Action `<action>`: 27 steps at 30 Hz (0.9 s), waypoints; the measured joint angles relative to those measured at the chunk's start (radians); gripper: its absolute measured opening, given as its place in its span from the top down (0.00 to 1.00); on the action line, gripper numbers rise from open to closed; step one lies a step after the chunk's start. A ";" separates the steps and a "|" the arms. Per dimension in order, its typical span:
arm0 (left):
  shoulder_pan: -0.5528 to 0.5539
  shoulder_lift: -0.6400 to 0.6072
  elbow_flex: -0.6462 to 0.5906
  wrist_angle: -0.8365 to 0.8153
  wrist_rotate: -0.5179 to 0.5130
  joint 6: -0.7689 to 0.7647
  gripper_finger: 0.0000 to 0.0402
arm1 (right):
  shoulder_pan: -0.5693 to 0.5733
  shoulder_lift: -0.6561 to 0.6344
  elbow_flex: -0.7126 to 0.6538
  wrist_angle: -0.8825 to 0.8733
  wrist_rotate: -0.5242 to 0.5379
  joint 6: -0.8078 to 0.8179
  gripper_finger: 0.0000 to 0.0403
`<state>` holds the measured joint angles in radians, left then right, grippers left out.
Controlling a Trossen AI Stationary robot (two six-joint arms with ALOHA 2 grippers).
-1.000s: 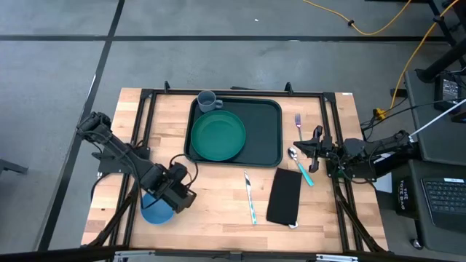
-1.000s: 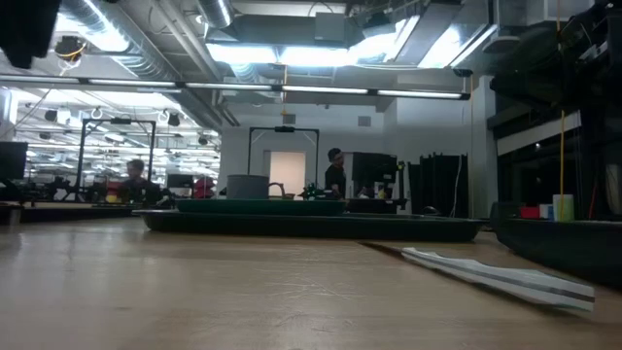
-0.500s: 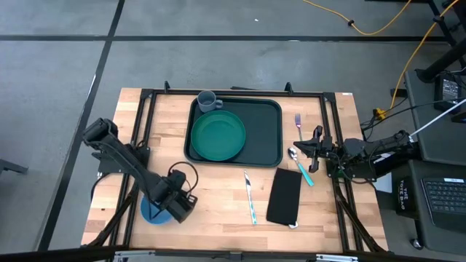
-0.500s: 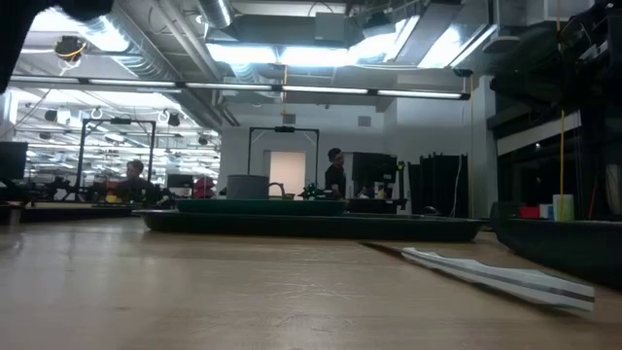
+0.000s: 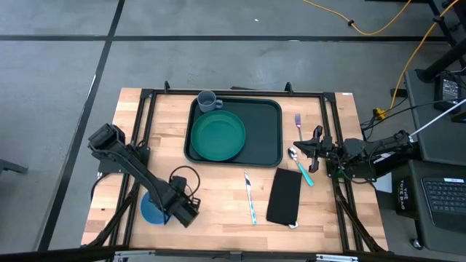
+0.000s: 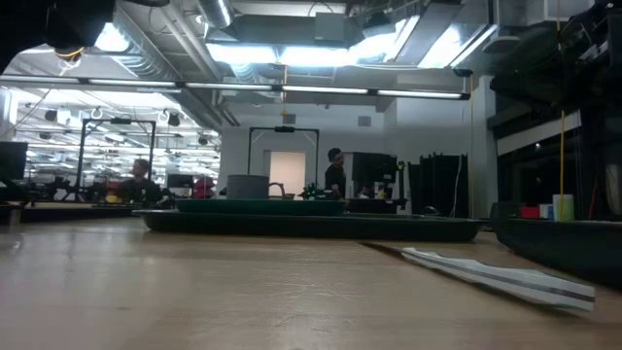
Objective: Set up tray
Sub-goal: Put the blue bowl on the green plate
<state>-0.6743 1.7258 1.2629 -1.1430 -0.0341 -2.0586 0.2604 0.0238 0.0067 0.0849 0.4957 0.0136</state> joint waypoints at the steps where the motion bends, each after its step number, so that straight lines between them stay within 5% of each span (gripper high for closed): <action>1: 0.000 0.002 0.000 0.008 0.000 0.000 0.72 | 0.000 0.000 0.000 0.000 0.000 -0.005 0.98; 19: -0.013 0.050 0.000 0.018 0.043 0.004 0.79 | 0.000 0.000 0.000 0.000 0.000 -0.023 0.98; 27: -0.010 0.056 0.000 0.019 0.061 0.130 0.88 | 0.000 0.000 0.000 0.000 0.000 -0.023 0.98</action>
<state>-0.6838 1.7817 1.2629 -1.1242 0.0273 -1.9287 0.2605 0.0239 0.0068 0.0849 0.4957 -0.0091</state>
